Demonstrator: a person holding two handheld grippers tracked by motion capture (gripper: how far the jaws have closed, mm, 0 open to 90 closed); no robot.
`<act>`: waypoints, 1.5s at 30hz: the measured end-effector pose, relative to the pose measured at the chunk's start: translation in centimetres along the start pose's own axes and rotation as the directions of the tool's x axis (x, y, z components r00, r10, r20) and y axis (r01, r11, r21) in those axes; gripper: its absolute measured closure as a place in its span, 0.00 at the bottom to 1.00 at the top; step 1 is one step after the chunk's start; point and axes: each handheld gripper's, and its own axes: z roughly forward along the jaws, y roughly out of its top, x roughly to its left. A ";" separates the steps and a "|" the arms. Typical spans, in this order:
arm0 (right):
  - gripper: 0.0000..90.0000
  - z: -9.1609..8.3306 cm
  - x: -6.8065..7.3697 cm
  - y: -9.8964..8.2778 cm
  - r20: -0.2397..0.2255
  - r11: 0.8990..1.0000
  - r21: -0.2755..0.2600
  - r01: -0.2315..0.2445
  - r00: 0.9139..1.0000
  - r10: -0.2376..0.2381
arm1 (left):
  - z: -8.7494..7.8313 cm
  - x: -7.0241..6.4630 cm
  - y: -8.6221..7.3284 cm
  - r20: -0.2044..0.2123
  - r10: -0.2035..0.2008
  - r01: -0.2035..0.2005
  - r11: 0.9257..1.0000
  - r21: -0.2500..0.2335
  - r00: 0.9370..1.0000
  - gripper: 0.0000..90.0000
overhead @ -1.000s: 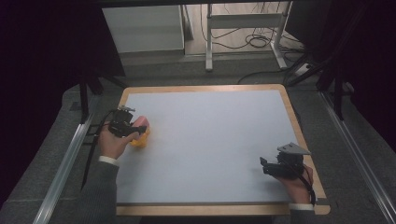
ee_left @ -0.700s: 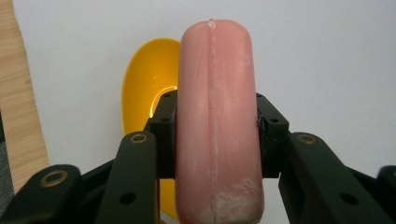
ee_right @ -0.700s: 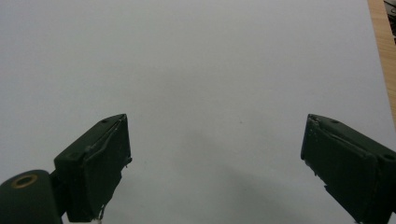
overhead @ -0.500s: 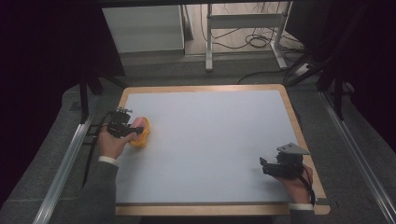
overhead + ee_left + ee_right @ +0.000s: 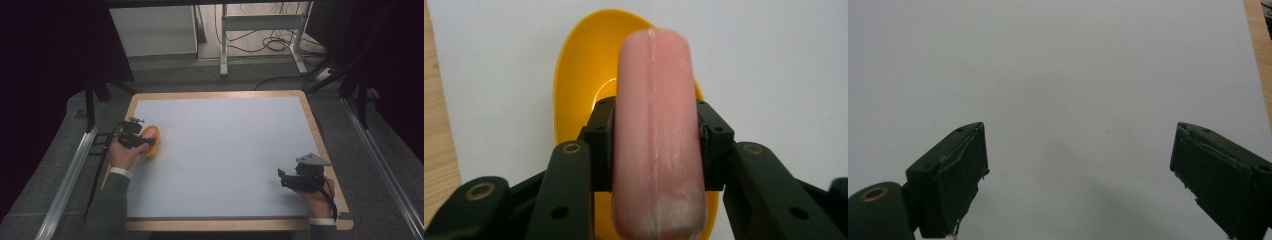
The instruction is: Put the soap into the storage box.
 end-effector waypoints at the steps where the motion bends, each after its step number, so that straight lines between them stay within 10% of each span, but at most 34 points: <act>1: 0.09 0.0 0.0 0.0 0.003 1.000 -0.003 0.000 1.000 0.000 | 0.0 0.0 0.0 0.002 -0.007 0.007 1.000 -0.008 1.000 0.66; 12: 0.09 -0.1 0.0 0.0 0.003 1.000 -0.005 0.001 1.000 -0.001 | -2.6 -0.8 -0.5 0.009 0.034 -0.033 0.992 -0.119 0.999 0.29; 26: 0.09 -0.1 0.1 0.1 0.006 1.000 -0.005 0.002 1.000 -0.002 | -5.1 -1.7 -3.8 0.085 0.083 -0.064 0.976 -0.206 0.993 0.28; 45: 0.09 0.2 0.4 0.0 0.006 1.000 0.005 0.014 1.000 -0.015 | -4.4 -2.0 -9.0 0.144 0.068 -0.035 0.975 -0.218 0.987 0.28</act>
